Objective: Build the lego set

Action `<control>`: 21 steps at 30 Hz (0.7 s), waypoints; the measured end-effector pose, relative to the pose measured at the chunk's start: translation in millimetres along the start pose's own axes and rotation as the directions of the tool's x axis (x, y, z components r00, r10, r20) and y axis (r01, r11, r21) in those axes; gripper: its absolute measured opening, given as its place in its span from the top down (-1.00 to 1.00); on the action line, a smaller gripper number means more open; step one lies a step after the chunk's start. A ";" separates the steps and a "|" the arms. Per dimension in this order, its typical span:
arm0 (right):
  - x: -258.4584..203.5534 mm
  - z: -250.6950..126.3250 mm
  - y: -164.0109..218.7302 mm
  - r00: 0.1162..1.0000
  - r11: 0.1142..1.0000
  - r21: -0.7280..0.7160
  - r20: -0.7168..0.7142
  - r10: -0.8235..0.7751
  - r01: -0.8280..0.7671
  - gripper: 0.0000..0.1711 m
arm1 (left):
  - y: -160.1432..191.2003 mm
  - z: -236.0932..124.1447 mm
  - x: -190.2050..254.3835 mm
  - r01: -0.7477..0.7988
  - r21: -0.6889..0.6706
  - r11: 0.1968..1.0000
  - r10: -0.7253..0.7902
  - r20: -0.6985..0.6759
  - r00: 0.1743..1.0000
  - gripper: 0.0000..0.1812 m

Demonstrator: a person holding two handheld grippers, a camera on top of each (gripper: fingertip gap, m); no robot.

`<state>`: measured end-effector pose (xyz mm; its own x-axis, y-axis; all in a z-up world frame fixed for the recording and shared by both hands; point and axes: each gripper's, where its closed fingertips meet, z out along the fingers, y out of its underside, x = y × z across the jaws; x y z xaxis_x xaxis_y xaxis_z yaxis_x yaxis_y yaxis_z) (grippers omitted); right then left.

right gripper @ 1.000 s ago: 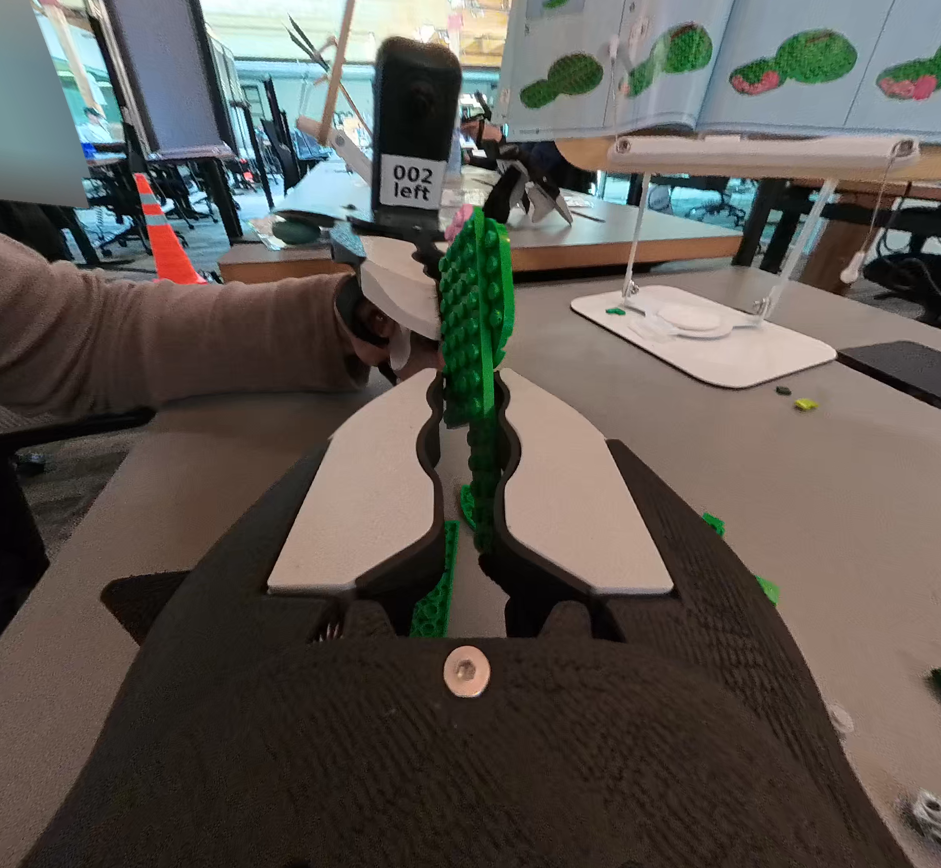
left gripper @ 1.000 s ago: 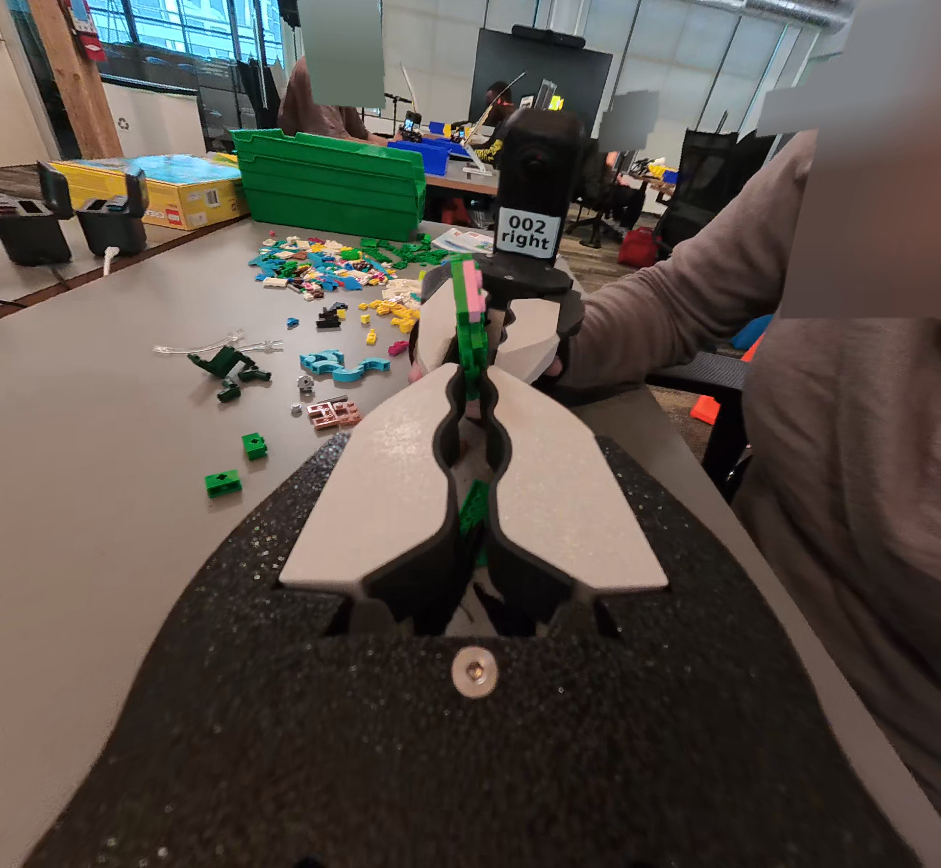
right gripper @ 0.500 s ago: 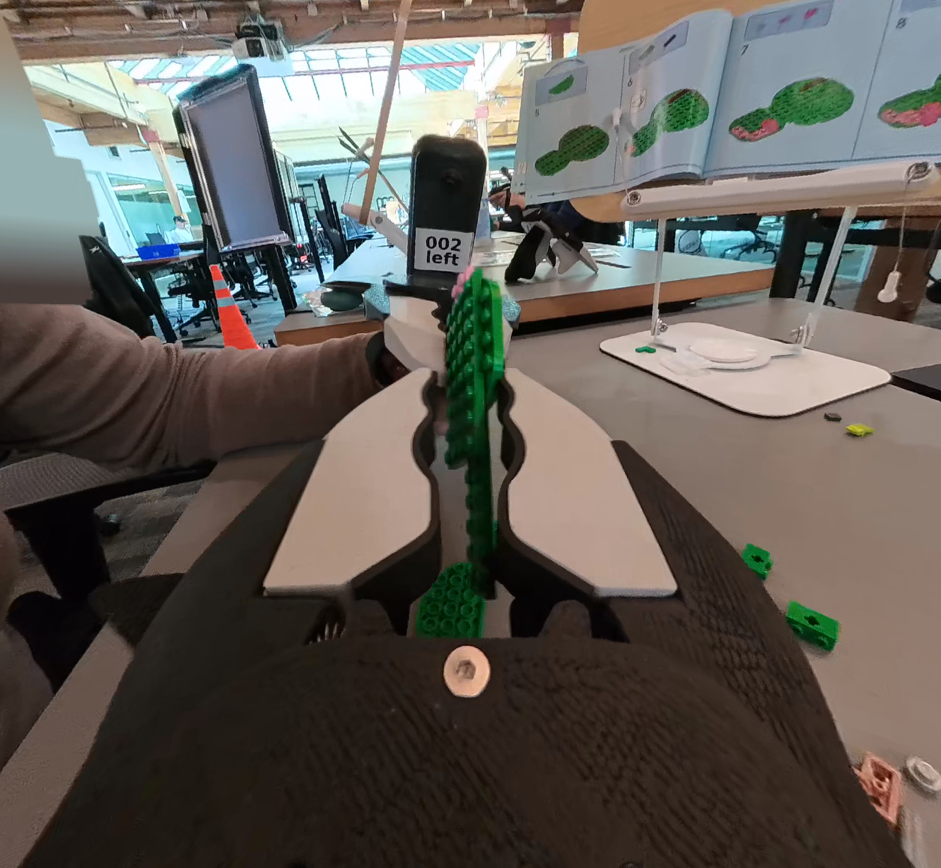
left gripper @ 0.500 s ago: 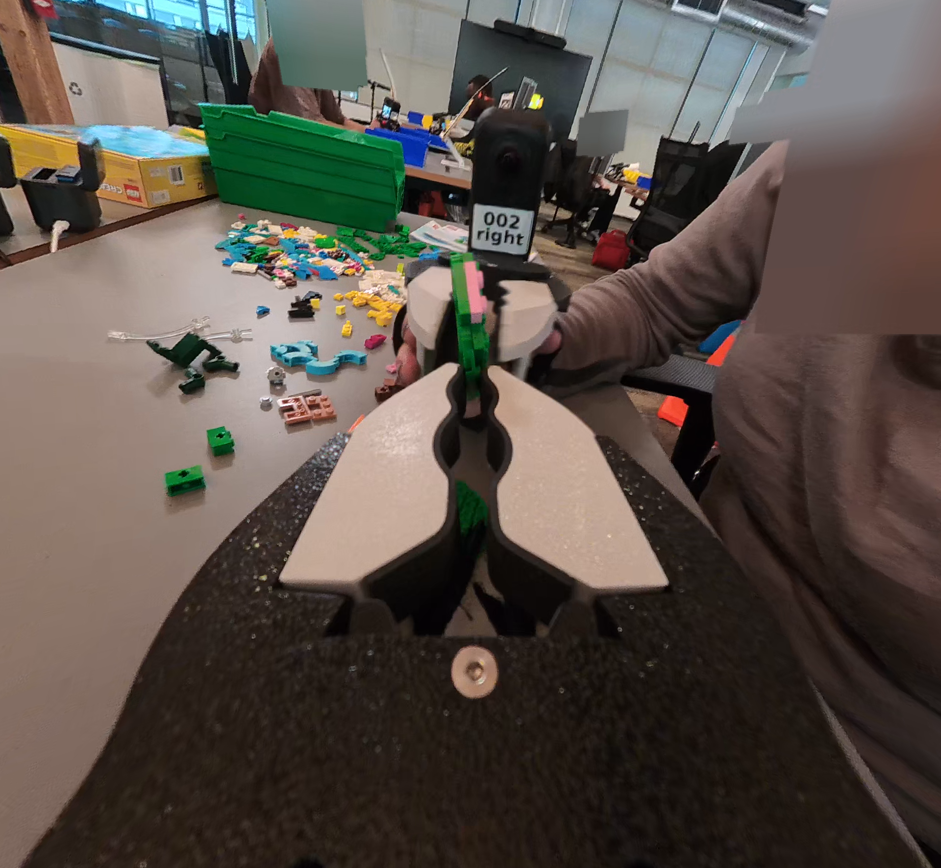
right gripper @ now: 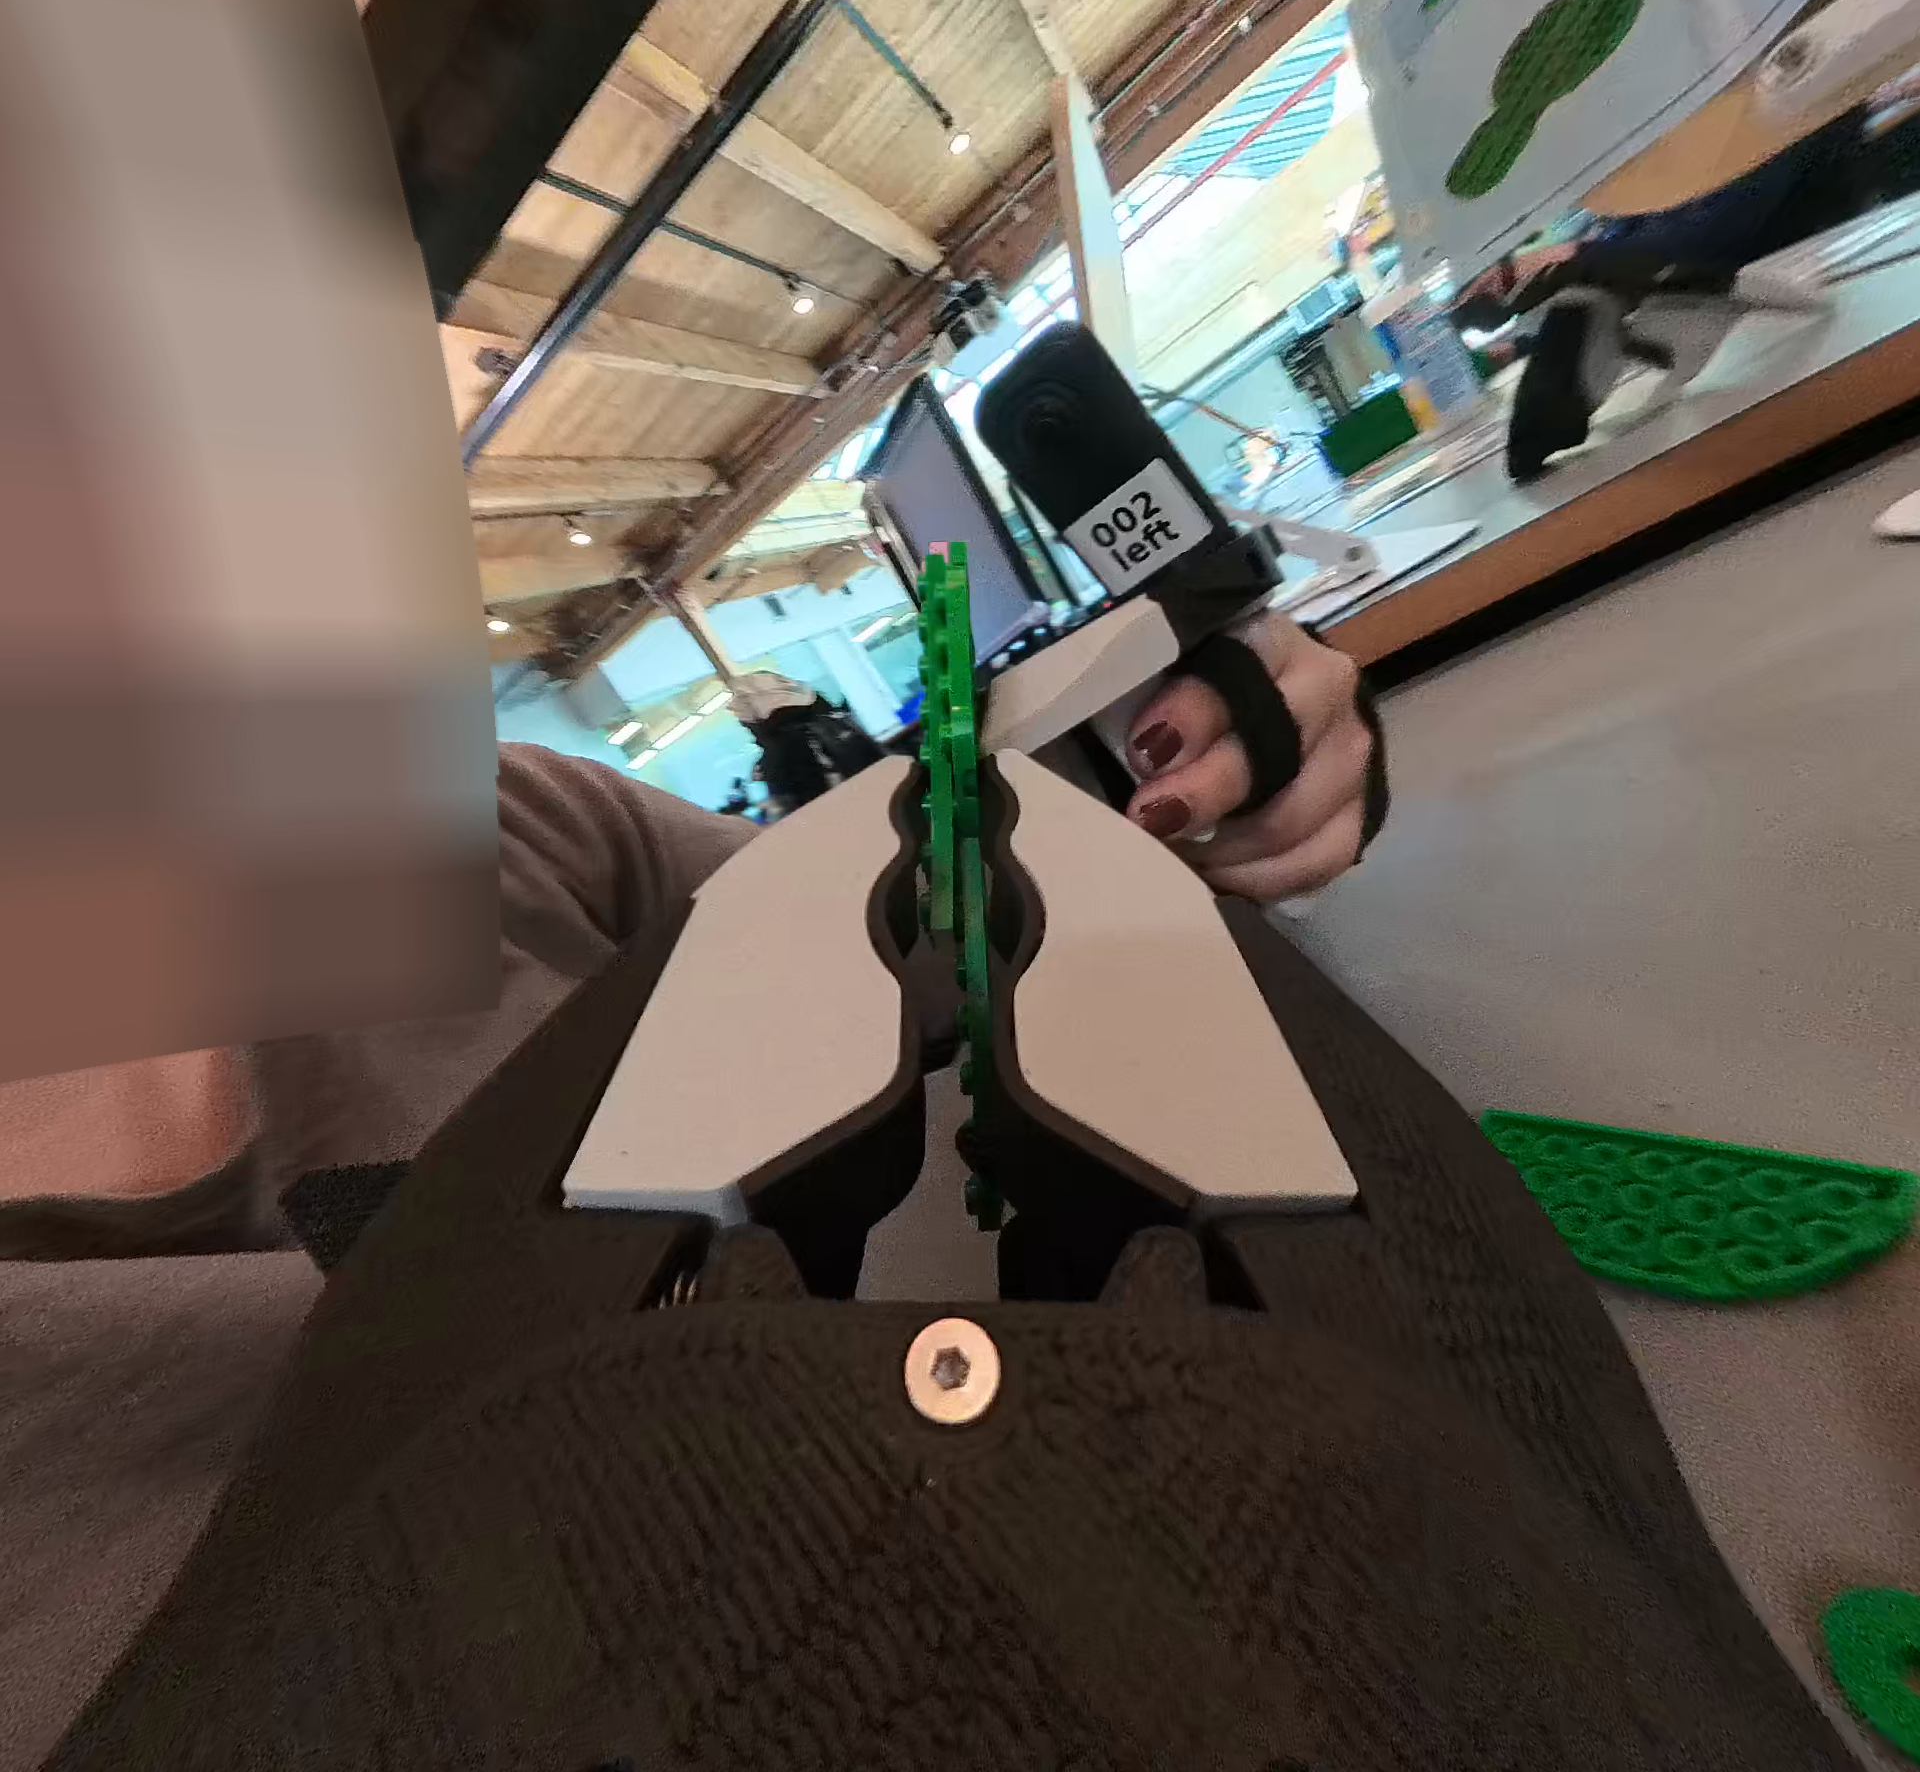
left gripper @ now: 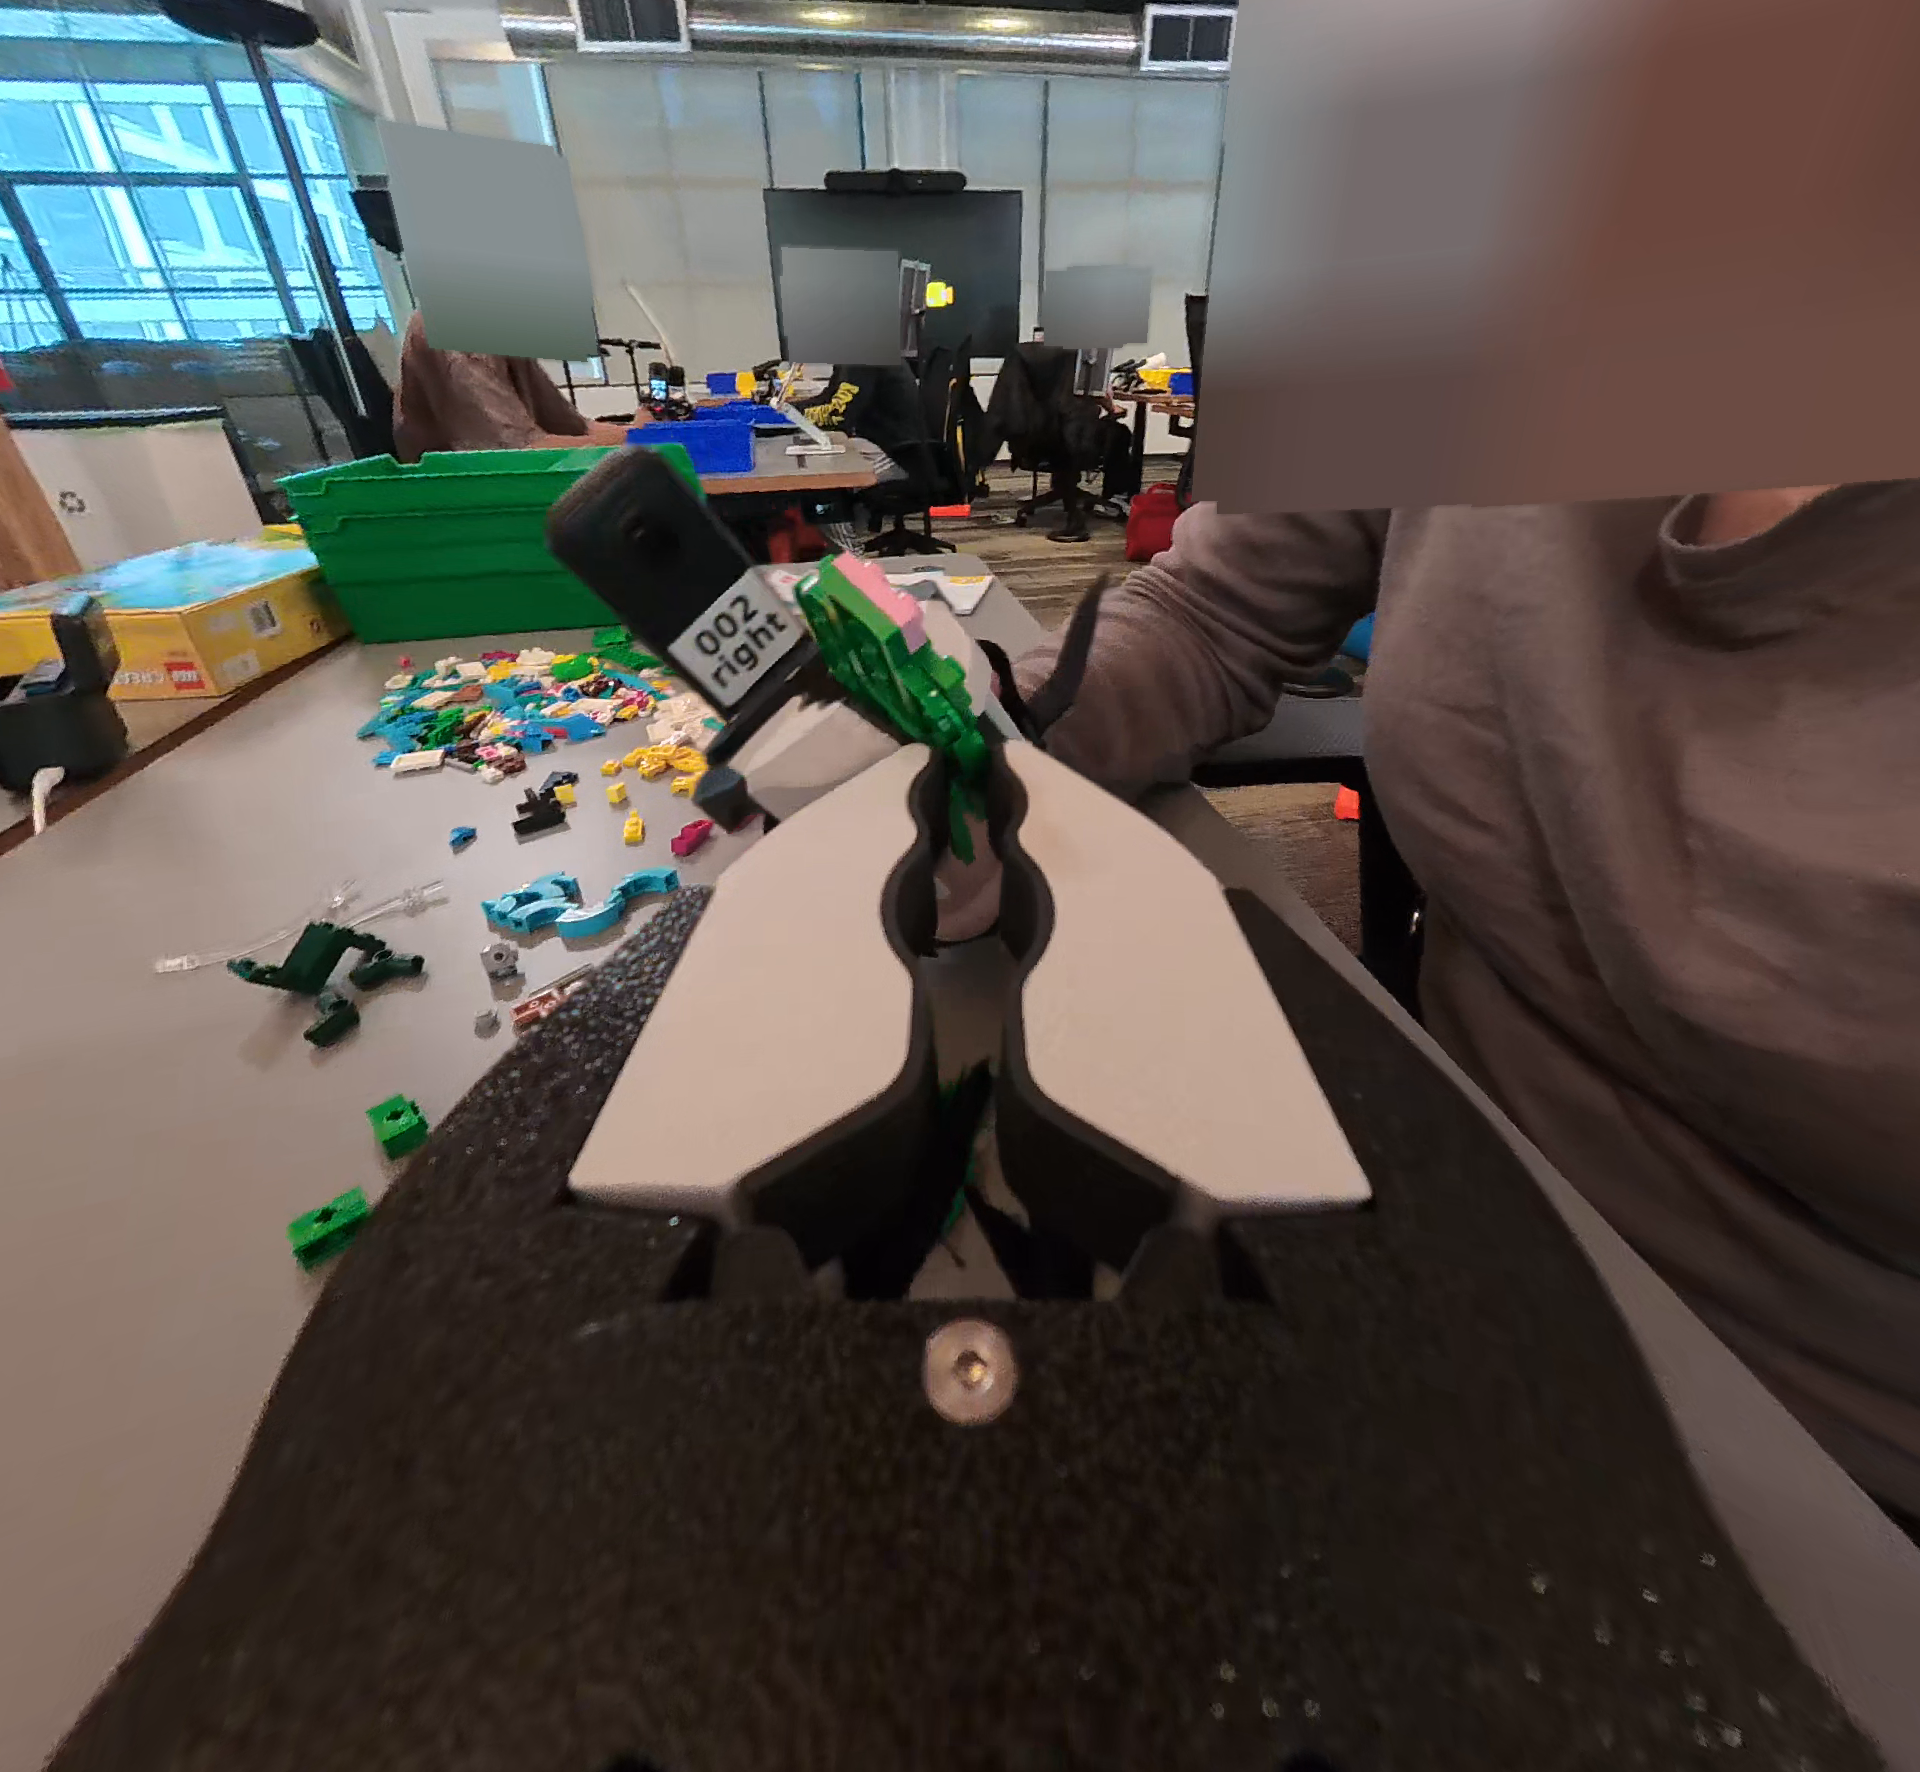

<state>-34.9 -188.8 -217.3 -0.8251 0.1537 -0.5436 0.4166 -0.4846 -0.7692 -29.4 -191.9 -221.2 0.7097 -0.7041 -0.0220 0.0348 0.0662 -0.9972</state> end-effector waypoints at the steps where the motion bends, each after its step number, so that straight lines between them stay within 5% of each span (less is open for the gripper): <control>1: -0.9 0.3 1.1 0.999 0.999 -0.002 0.022 0.040 -0.040 0.91 | 0.2 0.0 1.6 -0.006 -0.001 1.000 0.006 -0.009 1.000 0.92; 11: -9.8 -0.9 3.1 0.966 0.978 -0.020 0.155 0.206 -0.206 0.90 | -3.0 4.2 9.6 0.032 0.029 0.999 -0.030 -0.063 0.998 0.92; 16: 17.0 -8.9 -5.4 0.986 0.994 -0.012 -0.125 -0.113 0.113 0.78 | 9.3 -3.6 -19.8 0.020 -0.075 0.997 -0.010 0.132 0.991 0.96; 18: 33.2 -15.3 -8.1 0.925 0.963 -0.080 -0.269 -0.269 0.257 0.49 | 16.7 -7.4 -33.9 -0.011 -0.167 0.986 0.052 0.244 0.968 0.96; 21: 53.2 -26.5 -12.1 0.761 0.873 -0.222 -0.428 -0.488 0.435 0.40 | 30.3 -15.4 -55.1 -0.115 -0.390 0.913 0.279 0.393 0.876 0.95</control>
<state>-73.7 -152.0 -245.9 -0.6677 0.7218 -0.1820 0.0897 -0.1647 -0.9822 -78.3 -162.1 -251.3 0.9081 -0.3210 -0.2689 -0.3247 -0.1342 -0.9363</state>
